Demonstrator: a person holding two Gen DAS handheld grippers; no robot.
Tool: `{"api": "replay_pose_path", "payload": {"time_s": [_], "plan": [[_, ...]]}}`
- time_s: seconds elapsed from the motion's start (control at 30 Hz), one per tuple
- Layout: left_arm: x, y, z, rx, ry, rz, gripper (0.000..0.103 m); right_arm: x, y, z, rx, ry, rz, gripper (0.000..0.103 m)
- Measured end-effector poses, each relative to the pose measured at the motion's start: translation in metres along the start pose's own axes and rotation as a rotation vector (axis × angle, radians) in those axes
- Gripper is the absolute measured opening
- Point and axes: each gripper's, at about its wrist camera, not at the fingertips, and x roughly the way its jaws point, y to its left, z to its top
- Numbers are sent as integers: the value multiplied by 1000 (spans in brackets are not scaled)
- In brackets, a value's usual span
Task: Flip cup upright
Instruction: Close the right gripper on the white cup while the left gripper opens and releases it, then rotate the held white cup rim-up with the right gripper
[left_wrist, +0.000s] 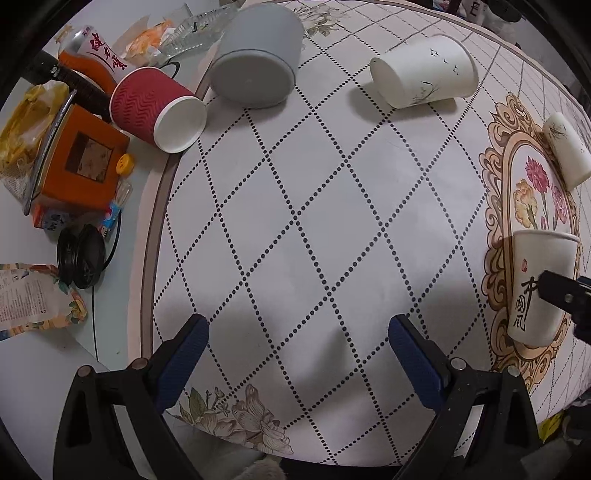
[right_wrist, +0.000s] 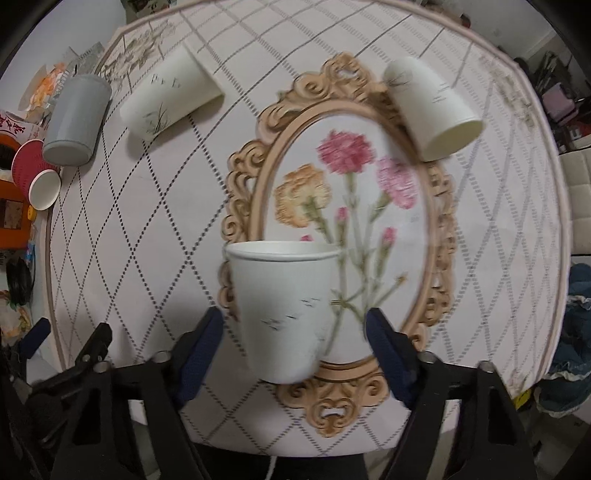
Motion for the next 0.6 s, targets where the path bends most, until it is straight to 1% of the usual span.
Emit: {"api": "replay_pose_path", "payload": {"time_s": [0.03, 0.1, 0.13, 0.27, 0.37, 0.43, 0.47, 0.53, 0.6], "plan": [[1, 1, 0, -1, 2, -3, 99, 3, 2, 2, 5, 11, 4, 72], [2, 1, 0, 3, 7, -7, 99, 10, 5, 5, 8, 38, 6, 58], [3, 2, 0, 5, 9, -8, 99, 13, 7, 7, 8, 49, 1, 59], [7, 5, 0, -1, 38, -22, 99, 12, 8, 9, 8, 42, -2, 58], [7, 8, 0, -3, 50, -33, 99, 12, 5, 10, 29, 48, 22, 57], [8, 9, 1, 3, 58, -34, 99, 10, -4, 10, 59, 47, 55, 57], [9, 11, 3, 6, 63, -33, 99, 8, -8, 10, 74, 37, 72, 56], [10, 11, 6, 6, 72, -35, 99, 0, -14, 10, 99, -12, 107, 56], [10, 11, 10, -1, 87, -42, 99, -14, -21, 10, 112, -96, 126, 56]]}}
